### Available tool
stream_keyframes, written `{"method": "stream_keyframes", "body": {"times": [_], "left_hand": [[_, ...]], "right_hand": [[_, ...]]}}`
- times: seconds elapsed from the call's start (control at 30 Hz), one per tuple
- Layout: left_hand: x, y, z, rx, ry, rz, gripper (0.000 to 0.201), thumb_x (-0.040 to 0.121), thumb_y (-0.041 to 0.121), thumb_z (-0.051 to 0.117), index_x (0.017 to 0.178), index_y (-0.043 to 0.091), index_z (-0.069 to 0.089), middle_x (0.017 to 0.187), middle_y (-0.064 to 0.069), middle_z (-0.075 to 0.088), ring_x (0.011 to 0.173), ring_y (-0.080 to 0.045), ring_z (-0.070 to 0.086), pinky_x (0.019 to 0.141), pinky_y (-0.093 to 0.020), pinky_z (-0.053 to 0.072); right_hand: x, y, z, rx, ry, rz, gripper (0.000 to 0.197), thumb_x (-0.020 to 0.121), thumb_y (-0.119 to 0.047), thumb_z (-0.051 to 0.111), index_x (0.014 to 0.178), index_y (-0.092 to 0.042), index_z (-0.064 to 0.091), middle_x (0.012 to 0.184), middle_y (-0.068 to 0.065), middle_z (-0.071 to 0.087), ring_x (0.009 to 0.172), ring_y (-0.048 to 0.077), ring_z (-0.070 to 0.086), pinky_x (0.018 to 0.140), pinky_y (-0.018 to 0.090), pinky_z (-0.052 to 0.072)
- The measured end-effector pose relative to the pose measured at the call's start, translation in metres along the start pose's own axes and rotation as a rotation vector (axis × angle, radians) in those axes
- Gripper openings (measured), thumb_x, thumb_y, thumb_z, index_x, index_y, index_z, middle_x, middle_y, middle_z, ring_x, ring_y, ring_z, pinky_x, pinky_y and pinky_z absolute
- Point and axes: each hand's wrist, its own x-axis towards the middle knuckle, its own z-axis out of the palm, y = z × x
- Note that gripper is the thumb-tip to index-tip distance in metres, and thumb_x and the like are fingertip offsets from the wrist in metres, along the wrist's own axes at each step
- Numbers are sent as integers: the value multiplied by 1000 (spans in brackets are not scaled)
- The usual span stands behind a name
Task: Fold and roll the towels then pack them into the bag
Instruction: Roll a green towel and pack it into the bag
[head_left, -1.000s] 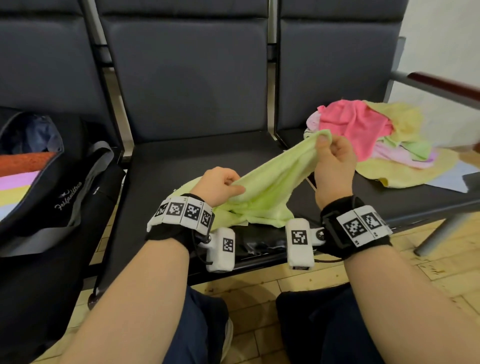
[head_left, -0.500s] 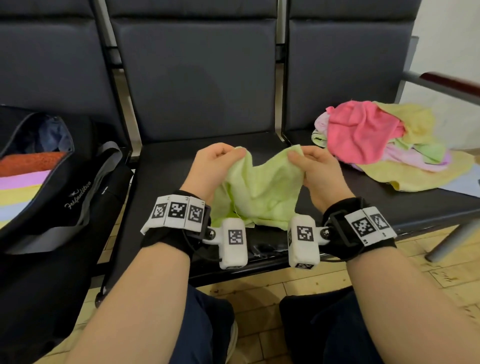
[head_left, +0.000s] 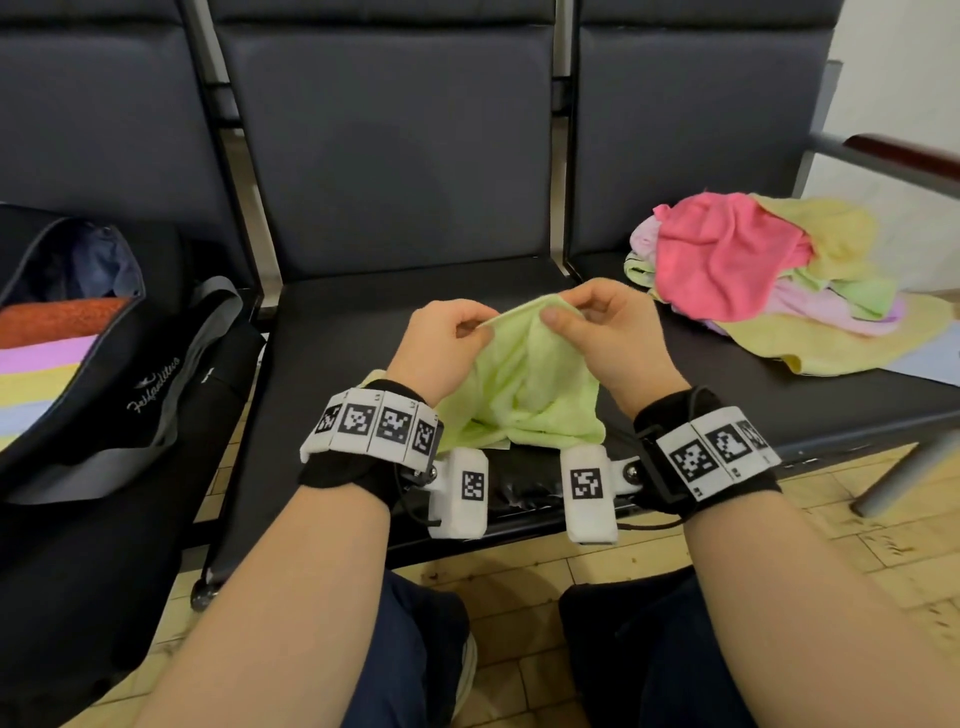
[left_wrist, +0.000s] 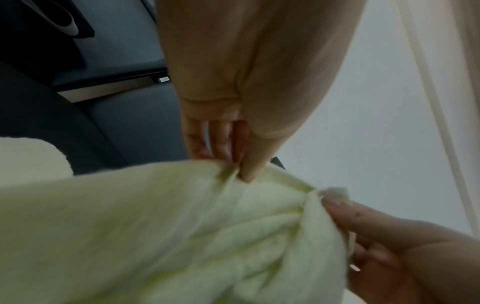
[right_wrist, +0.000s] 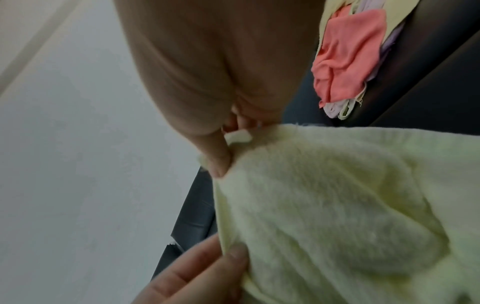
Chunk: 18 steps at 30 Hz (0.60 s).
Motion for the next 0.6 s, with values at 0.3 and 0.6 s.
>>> {"method": "stream_keyframes", "body": {"times": [0.3, 0.6], "left_hand": [[4, -16, -9, 183, 235, -140, 16, 89, 12, 52, 97, 20, 63, 96, -1, 66, 90, -18, 62, 82, -32, 51], [-13, 24, 24, -117, -54, 181, 26, 84, 32, 71, 107, 20, 65, 95, 8, 68, 89, -6, 61, 79, -18, 49]], "right_hand": [[8, -1, -19, 65, 394, -71, 21, 86, -8, 68, 75, -22, 58, 75, -7, 60, 65, 1, 55, 69, 21, 47], [-3, -9, -10, 185, -83, -28, 9, 85, -9, 69, 82, -9, 60, 84, 18, 66, 77, 28, 64, 69, 36, 54]]}}
